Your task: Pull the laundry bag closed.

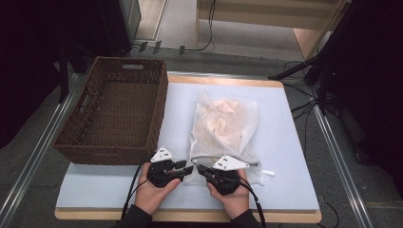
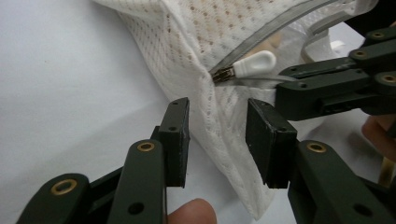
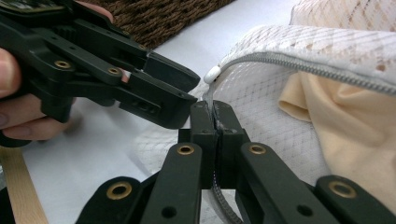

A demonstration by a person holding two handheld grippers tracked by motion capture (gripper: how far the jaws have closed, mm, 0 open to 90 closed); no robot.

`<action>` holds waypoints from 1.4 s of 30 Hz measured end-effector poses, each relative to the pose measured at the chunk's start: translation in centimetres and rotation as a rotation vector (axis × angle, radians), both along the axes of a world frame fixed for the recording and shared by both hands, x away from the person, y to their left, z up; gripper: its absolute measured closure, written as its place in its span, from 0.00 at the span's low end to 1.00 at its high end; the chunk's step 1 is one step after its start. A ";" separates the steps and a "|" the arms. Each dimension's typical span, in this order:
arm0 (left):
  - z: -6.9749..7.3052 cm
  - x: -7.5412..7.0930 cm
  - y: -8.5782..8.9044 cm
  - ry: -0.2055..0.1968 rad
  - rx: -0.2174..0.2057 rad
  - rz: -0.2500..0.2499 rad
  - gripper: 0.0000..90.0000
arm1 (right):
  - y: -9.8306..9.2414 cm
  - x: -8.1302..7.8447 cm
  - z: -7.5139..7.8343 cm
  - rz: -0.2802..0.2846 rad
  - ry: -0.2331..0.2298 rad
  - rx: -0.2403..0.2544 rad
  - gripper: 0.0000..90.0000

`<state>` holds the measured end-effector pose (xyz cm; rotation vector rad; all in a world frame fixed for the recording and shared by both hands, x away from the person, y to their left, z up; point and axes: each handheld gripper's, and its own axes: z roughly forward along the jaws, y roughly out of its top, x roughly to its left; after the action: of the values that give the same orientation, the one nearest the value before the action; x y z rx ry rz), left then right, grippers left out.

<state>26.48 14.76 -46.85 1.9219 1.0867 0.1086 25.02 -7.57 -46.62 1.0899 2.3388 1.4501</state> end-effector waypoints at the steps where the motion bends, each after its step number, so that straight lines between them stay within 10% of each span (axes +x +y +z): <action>1: -0.1 0.1 0.0 0.006 -0.003 0.008 0.69 | -0.1 0.0 0.0 0.003 0.001 0.002 0.99; 14: -0.3 0.4 -0.4 0.002 -0.015 -0.027 0.99 | -0.2 0.1 -0.4 0.018 0.016 0.004 0.99; 23: 0.1 -0.4 -0.2 -0.055 0.015 -0.023 1.00 | 1.1 -0.4 1.7 -0.004 -0.017 0.010 0.75; 29: 0.4 -1.0 -0.2 -0.095 0.040 -0.014 1.00 | 1.2 1.0 1.7 -0.082 0.055 0.032 0.84; 42: 0.7 -1.3 0.3 -0.121 0.040 0.008 1.00 | 1.5 0.6 1.6 -0.039 0.056 0.029 0.95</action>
<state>25.14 15.06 -46.11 1.9207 1.0190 0.2495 25.66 -6.06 -45.01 1.1918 2.3272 1.4632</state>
